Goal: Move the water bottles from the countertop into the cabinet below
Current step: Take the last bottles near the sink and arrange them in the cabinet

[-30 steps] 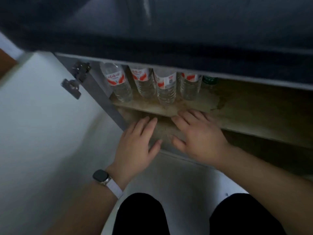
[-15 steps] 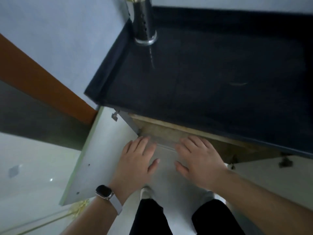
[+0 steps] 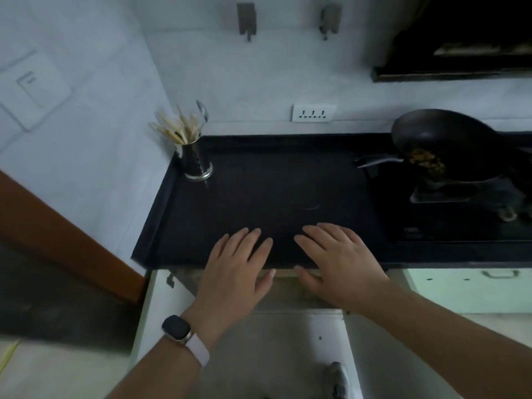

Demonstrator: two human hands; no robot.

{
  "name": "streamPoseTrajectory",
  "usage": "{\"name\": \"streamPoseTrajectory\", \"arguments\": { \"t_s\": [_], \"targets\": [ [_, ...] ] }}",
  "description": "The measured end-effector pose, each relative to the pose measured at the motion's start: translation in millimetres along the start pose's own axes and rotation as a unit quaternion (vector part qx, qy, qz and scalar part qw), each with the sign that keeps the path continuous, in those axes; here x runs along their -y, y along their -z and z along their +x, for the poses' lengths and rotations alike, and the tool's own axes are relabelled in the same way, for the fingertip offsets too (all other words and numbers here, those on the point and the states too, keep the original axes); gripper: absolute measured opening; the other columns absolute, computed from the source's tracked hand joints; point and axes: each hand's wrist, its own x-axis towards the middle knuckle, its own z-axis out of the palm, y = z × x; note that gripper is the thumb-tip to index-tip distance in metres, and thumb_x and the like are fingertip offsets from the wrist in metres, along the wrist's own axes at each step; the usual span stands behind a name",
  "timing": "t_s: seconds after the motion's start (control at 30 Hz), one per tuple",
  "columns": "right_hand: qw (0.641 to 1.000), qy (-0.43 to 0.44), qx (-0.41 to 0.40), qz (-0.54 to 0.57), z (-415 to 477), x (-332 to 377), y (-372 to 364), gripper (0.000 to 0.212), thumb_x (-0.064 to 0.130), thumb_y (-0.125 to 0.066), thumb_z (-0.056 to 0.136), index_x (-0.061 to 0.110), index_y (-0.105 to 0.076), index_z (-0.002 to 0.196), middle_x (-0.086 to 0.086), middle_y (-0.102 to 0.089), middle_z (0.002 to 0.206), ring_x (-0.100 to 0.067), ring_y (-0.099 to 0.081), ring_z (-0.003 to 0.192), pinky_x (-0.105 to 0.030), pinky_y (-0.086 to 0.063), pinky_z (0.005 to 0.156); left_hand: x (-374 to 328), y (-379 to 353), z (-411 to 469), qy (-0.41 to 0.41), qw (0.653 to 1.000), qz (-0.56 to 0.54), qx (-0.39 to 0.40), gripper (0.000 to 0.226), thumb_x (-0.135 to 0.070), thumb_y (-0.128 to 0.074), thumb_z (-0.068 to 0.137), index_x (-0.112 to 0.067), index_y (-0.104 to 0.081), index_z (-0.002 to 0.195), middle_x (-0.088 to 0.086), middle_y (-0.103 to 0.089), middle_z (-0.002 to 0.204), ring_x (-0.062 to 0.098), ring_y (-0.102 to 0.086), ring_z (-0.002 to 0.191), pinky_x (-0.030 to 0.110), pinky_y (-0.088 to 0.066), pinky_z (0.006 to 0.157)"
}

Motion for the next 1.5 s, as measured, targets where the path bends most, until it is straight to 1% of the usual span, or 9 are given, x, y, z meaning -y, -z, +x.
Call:
{"name": "streamPoseTrajectory", "arguments": {
  "t_s": [0.13,0.33,0.57,0.73,0.9,1.03,1.17,1.33,1.5],
  "targets": [
    [0.996,-0.067,-0.048,-0.025,-21,6,29,0.055,0.055,-0.049,0.087,0.020,-0.064,0.126,-0.002,-0.064,0.129,-0.028,-0.058,0.122,-0.044,-0.045,0.102,2,26,23,-0.063,0.997,-0.022,-0.038,0.052,-0.046,-0.051,0.094,-0.016,-0.063,0.134,0.009,-0.060,0.141,0.029,-0.052,0.133,0.050,-0.042,0.109],
    [0.979,-0.185,-0.056,-0.068,-69,7,67,0.058,0.058,-0.041,0.088,0.023,-0.061,0.130,0.000,-0.063,0.132,-0.027,-0.057,0.124,-0.045,-0.044,0.103,-24,38,57,-0.172,0.981,-0.065,-0.063,0.051,-0.045,-0.051,0.095,-0.014,-0.063,0.134,0.011,-0.059,0.141,0.031,-0.051,0.134,0.052,-0.041,0.109],
    [0.948,-0.296,-0.048,-0.106,-151,-18,97,0.057,0.057,-0.039,0.092,0.024,-0.056,0.134,0.001,-0.060,0.134,-0.028,-0.054,0.127,-0.047,-0.042,0.105,-109,30,87,-0.280,0.947,-0.133,-0.086,0.048,-0.040,-0.052,0.096,-0.014,-0.062,0.135,0.013,-0.060,0.138,0.032,-0.053,0.132,0.053,-0.043,0.107],
    [0.927,-0.349,-0.057,-0.125,-206,-42,111,0.056,0.055,-0.041,0.091,0.022,-0.057,0.133,-0.001,-0.061,0.134,-0.030,-0.055,0.125,-0.049,-0.043,0.104,-176,24,101,-0.333,0.926,-0.156,-0.088,0.047,-0.041,-0.054,0.095,-0.015,-0.063,0.133,0.011,-0.062,0.137,0.032,-0.054,0.131,0.053,-0.043,0.108],
    [0.907,-0.391,-0.084,-0.133,-275,-82,121,0.056,0.056,-0.044,0.090,0.022,-0.058,0.132,-0.002,-0.060,0.135,-0.030,-0.054,0.126,-0.047,-0.042,0.104,-259,20,115,-0.378,0.909,-0.155,-0.081,0.048,-0.041,-0.052,0.095,-0.014,-0.062,0.132,0.012,-0.062,0.136,0.033,-0.055,0.130,0.055,-0.045,0.107],
    [0.897,-0.411,-0.102,-0.128,-345,-125,129,0.055,0.056,-0.047,0.089,0.020,-0.059,0.130,-0.004,-0.061,0.133,-0.033,-0.055,0.124,-0.048,-0.042,0.103,-344,23,117,-0.403,0.899,-0.150,-0.079,0.048,-0.042,-0.050,0.094,-0.015,-0.062,0.131,0.011,-0.061,0.137,0.033,-0.055,0.130,0.055,-0.044,0.107],
    [0.881,-0.442,-0.111,-0.123,-424,-167,145,0.056,0.057,-0.046,0.089,0.021,-0.058,0.132,-0.004,-0.060,0.134,-0.034,-0.053,0.127,-0.048,-0.040,0.105,-441,28,120,-0.446,0.878,-0.152,-0.091,0.047,-0.042,-0.050,0.094,-0.014,-0.064,0.129,0.011,-0.063,0.134,0.033,-0.055,0.129,0.054,-0.043,0.107],
    [0.864,-0.472,-0.111,-0.134,-528,-212,163,0.058,0.058,-0.046,0.089,0.022,-0.057,0.133,-0.004,-0.058,0.136,-0.034,-0.050,0.129,-0.047,-0.037,0.107,-559,33,116,-0.469,0.857,-0.176,-0.118,0.046,-0.040,-0.053,0.092,-0.013,-0.066,0.127,0.013,-0.062,0.135,0.035,-0.055,0.129,0.055,-0.044,0.105],
    [0.847,-0.496,-0.120,-0.148,-604,-241,180,0.058,0.057,-0.047,0.088,0.020,-0.058,0.133,-0.006,-0.060,0.134,-0.035,-0.051,0.127,-0.048,-0.039,0.107,-651,34,111,-0.498,0.835,-0.188,-0.137,0.046,-0.040,-0.054,0.091,-0.013,-0.065,0.126,0.014,-0.062,0.133,0.034,-0.055,0.127,0.051,-0.039,0.106]
  ]
}}
